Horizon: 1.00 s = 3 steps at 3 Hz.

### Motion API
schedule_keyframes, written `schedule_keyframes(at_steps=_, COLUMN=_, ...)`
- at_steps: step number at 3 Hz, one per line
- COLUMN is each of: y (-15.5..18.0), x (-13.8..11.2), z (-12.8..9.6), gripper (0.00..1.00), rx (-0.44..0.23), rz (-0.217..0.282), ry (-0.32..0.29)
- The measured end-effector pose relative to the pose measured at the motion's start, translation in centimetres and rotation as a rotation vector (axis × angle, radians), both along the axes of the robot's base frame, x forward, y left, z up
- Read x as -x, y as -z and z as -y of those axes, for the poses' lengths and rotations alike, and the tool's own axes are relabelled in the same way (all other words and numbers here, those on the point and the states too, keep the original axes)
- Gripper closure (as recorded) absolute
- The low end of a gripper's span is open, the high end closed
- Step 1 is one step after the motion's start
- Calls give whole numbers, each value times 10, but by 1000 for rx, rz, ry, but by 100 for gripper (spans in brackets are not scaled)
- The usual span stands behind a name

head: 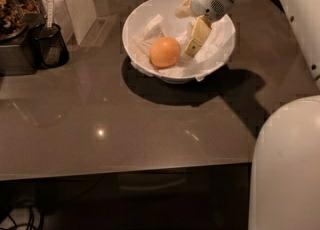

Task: Pick orange from white bowl

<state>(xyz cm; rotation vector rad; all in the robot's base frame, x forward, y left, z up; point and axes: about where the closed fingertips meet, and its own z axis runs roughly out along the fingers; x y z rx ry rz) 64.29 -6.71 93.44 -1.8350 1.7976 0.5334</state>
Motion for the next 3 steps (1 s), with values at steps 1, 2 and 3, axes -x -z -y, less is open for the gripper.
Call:
schedule_keyframes(at_steps=1, y=1, x=-5, z=-3, gripper=0, rx=-8, rz=10, ry=8)
schedule_keyframes(at_steps=2, y=4, x=-10, z=-2, gripper=0, rx=-19, rz=12, ry=25)
schedule_keyframes(at_steps=3, y=4, x=-11, z=-3, gripper=28, rx=-19, rz=12, ry=25)
